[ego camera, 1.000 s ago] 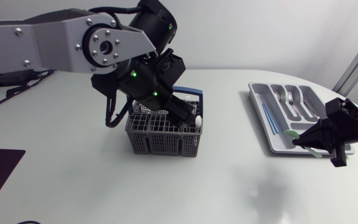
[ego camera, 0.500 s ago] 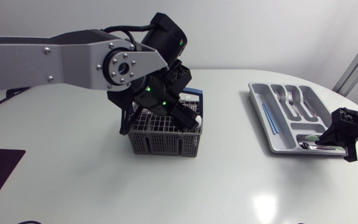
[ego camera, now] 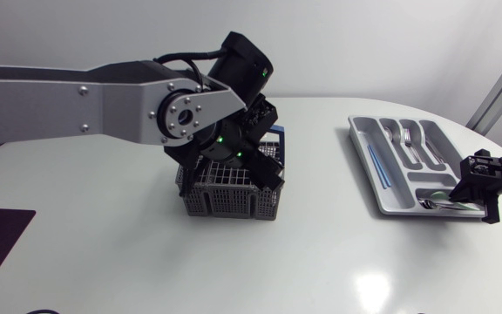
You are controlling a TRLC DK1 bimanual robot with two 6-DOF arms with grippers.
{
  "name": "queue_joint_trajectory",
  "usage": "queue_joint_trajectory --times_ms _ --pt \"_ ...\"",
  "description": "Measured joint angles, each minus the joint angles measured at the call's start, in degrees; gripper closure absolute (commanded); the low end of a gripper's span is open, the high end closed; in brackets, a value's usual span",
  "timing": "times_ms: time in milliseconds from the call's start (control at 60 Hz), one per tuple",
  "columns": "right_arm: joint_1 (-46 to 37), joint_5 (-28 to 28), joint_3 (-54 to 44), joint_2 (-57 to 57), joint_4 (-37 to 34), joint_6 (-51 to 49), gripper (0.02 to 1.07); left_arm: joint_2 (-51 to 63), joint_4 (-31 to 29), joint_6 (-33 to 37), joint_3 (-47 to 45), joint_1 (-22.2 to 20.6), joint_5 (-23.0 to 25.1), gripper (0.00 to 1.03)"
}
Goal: Unload the cutlery basket into the drawer organizer.
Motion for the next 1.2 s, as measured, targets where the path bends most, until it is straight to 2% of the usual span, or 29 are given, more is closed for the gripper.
queue_joint_trajectory --times_ms 200,350,433,517,717,783,1050,1133,1200 --pt "0.0 0.0 0.0 0.0 -0.1 0.2 0.45 0.8 1.9 0.3 -0.5 -1.4 -4.1 0.25" --pt "0.3 0.0 -0.5 -1.0 -0.1 2.3 0.23 1.6 2.0 0.5 -0.6 -2.6 -7.1 0.32" --pt "0.7 0.0 -0.9 -2.4 -0.7 4.3 0.13 1.6 1.7 0.4 -0.6 -3.0 -8.4 0.39" --pt "1.6 0.0 -1.6 -4.1 -1.4 6.8 0.07 2.1 -1.0 0.4 0.4 -3.1 -8.6 0.39" --pt "5.7 -0.2 -5.8 -10.7 -1.6 13.8 0.07 4.9 -8.6 -0.3 5.3 -3.6 -9.7 0.39" --pt "7.4 -0.3 -7.6 -13.4 -1.7 16.0 0.07 5.3 -10.1 -1.2 6.4 -4.2 -9.9 0.44" --pt "15.9 -0.3 -15.5 -23.0 -1.6 26.4 0.07 6.3 -11.9 -3.5 9.1 -5.1 -10.8 0.49" --pt "18.2 -0.3 -17.0 -25.5 -1.6 29.5 0.07 7.0 -12.4 -4.2 9.8 -5.1 -11.2 0.59" --pt "20.5 -0.3 -18.2 -27.8 -1.6 32.3 0.07 7.8 -12.6 -4.6 10.3 -5.1 -11.2 0.61"
